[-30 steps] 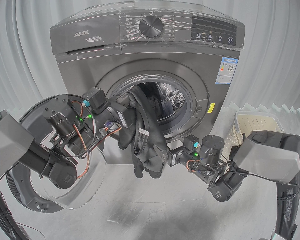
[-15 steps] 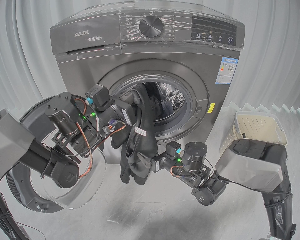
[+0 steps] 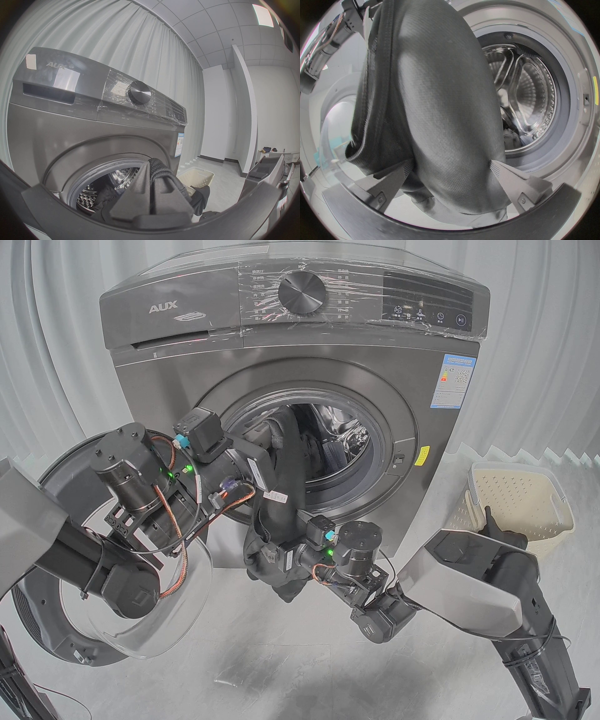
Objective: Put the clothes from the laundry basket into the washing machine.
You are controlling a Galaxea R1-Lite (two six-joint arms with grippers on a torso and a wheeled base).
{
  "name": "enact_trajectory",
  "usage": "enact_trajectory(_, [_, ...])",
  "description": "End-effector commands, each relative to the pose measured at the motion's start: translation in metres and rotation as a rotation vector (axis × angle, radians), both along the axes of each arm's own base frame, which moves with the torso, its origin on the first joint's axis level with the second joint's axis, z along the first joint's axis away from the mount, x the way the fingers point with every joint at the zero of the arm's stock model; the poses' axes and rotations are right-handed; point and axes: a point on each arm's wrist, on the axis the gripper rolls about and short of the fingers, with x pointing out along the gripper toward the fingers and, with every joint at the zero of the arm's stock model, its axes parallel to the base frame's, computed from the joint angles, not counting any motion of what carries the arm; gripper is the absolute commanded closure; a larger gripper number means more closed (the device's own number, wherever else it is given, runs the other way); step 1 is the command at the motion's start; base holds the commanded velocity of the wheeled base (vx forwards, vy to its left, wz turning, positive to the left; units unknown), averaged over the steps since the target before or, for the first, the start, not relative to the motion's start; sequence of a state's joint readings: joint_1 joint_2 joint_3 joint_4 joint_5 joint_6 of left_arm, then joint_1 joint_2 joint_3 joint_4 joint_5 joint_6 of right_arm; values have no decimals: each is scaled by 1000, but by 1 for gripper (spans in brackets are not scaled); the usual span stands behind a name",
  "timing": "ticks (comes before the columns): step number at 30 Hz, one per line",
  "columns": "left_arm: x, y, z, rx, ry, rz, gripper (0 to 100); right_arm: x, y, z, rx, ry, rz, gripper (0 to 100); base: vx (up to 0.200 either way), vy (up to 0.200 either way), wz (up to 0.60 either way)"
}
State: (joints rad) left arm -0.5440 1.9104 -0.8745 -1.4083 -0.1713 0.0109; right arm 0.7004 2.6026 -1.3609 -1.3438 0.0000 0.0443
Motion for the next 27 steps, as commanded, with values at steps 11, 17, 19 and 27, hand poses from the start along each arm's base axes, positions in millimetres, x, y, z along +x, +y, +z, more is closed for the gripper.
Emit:
enact_trajectory(11, [-2, 2, 1, -1, 0, 3, 100, 5, 2, -10, 14, 8, -47, 100, 0, 0, 0])
enact_trajectory(17, [-4, 10, -3, 8, 16, 20, 100, 9, -8, 7, 35, -16, -67, 100, 0, 0, 0])
enact_trajectory(19, [-5, 15, -9, 22, 40, 31, 100, 12, -17, 18, 41, -24, -87, 100, 0, 0, 0])
enact_trajectory(27, [-30, 28, -47, 113, 187, 24, 100, 33, -60, 66, 93, -80, -218, 100, 0, 0, 0])
